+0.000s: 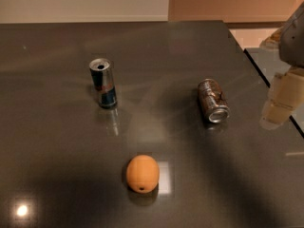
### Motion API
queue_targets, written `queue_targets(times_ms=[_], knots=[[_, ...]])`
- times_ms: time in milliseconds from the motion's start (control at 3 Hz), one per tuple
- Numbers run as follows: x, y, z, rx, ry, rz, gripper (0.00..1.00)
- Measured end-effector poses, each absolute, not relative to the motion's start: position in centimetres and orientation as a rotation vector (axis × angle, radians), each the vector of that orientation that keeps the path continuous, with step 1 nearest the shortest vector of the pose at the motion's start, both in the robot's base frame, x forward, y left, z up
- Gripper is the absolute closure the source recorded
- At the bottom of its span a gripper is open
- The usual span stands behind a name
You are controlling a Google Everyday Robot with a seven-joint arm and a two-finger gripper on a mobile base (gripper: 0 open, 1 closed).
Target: Place orange can upright
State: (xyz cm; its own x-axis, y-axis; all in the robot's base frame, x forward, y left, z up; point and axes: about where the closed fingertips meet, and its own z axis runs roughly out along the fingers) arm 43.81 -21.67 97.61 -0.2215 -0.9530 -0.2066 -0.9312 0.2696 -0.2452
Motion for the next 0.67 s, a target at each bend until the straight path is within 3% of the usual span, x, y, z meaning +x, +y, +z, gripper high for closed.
queue_targets(times_ms=[667], knots=[[44.45, -21.77, 97.68, -1.692, 2.267, -0.084, 0.00]])
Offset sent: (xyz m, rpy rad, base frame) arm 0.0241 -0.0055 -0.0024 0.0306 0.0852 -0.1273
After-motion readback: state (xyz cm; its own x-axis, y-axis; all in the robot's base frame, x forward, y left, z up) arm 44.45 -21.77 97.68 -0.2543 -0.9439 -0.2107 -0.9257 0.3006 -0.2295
